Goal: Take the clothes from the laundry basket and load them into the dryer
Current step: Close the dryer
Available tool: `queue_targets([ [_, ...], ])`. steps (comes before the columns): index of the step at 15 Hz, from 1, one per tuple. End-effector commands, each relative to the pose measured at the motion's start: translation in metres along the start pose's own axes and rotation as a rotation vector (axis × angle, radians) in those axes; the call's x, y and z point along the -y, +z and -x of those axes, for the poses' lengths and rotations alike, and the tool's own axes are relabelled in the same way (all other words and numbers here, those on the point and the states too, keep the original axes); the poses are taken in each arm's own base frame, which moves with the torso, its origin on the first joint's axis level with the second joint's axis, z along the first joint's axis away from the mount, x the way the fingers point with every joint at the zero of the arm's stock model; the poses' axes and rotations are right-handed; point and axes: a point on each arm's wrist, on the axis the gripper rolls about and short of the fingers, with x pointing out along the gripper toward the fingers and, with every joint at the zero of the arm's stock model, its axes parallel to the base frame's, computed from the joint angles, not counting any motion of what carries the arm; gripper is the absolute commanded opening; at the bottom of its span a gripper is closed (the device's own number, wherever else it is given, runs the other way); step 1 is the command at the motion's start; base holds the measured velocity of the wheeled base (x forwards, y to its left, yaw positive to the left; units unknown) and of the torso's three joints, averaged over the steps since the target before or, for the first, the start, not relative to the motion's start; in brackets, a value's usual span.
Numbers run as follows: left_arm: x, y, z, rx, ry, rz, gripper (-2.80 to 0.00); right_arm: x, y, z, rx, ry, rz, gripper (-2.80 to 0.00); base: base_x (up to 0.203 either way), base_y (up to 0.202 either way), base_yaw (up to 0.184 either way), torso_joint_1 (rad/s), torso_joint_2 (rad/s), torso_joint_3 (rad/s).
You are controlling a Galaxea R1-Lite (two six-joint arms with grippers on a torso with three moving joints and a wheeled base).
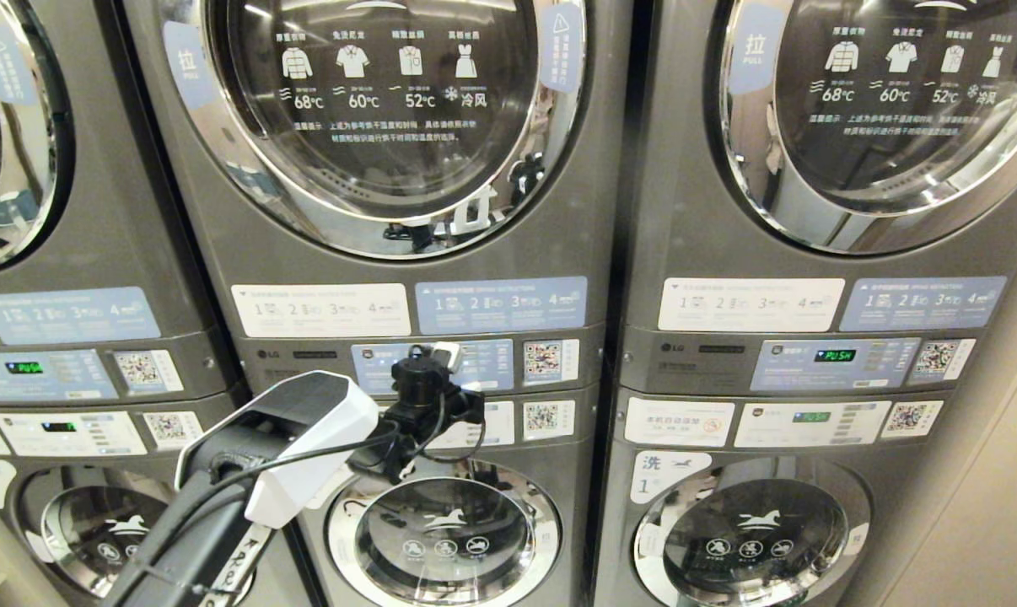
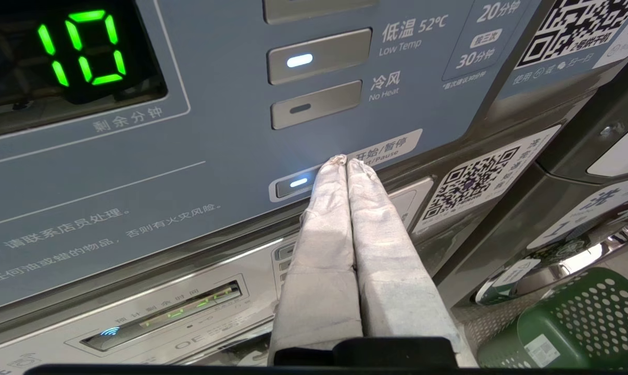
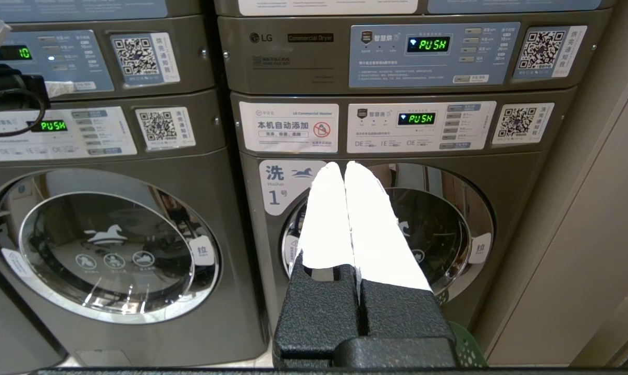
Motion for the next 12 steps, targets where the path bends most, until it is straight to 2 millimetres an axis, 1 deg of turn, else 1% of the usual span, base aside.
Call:
queue_targets([
  [1, -0.0016, -0.0013, 0.0003, -0.001, 0.006, 0.002, -2.80, 0.0000, 0.0004, 0.0001, 0.001, 0.000, 0.000, -2.80, 0.000, 0.000, 0.000, 0.000, 0.00, 0.000],
  [9, -0.0057, -0.0022, 0.0009, -0.006, 0.017, 0.000, -2.80, 0.0000, 0.0000, 0.0000, 0.000, 0.000, 0.000, -2.80, 0.000, 0.000, 0.000, 0.000, 0.00, 0.000],
  [11, -0.0048, -0.0010, 0.0012, -0.003, 0.016, 0.000, -2.80, 0.0000, 0.0000, 0.0000, 0.000, 0.000, 0.000, -2.80, 0.000, 0.000, 0.000, 0.000, 0.00, 0.000],
  [12, -0.0031, 0.0037, 0.0025, 0.007, 0.012, -0.003, -2.80, 0.0000, 0.0000, 0.0000, 0.000, 0.000, 0.000, -2.80, 0.000, 0.000, 0.000, 0.000, 0.00, 0.000],
])
